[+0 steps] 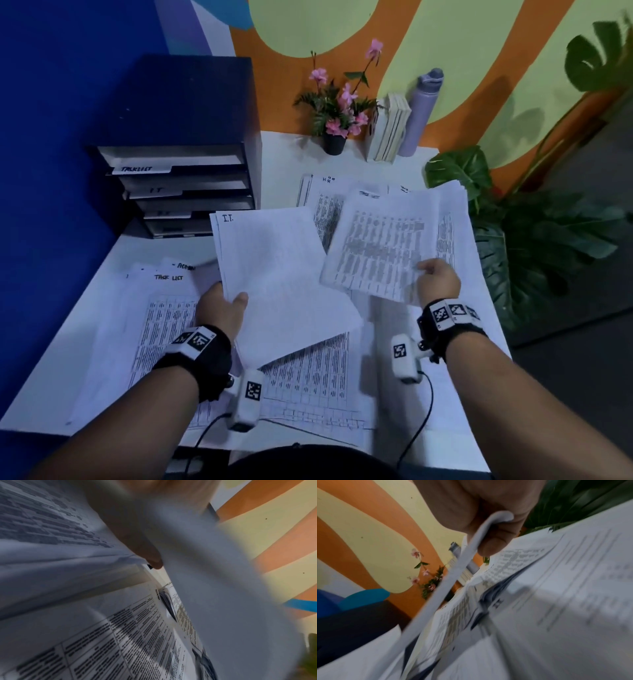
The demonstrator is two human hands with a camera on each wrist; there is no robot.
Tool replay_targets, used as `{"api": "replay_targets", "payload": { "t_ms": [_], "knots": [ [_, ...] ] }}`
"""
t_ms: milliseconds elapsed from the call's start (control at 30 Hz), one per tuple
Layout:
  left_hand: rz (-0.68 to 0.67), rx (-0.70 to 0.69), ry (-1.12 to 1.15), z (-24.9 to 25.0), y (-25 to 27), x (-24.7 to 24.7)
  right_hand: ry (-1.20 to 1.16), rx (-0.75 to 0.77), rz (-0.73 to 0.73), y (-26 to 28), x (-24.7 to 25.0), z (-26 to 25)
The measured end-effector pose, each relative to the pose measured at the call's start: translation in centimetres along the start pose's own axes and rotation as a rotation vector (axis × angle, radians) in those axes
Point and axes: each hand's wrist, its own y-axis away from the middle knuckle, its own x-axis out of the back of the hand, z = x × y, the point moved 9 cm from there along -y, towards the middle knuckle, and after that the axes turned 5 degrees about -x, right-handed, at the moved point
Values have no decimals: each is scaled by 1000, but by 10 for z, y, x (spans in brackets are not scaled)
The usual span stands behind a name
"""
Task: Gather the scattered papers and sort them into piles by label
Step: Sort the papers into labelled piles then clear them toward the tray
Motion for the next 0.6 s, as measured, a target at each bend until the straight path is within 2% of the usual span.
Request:
{"api": "replay_targets", "payload": {
  "t_ms": [167,333,467,533,600],
  "knots": [
    [-6,-3,-22,1,4,-14,210,79,-23,-46,24,-5],
    [-12,-5,-5,1,9,-22,334,20,-36,-87,34,4],
    [-11,-11,0,3,11,-26,602,1,-43,-97,30,6],
    [-4,-8,10,3,13,-28,572,72,-63,-90,15,-3],
    [-11,-4,5,1,13,-31,368,156,-178,-71,-11,-17]
  ]
}}
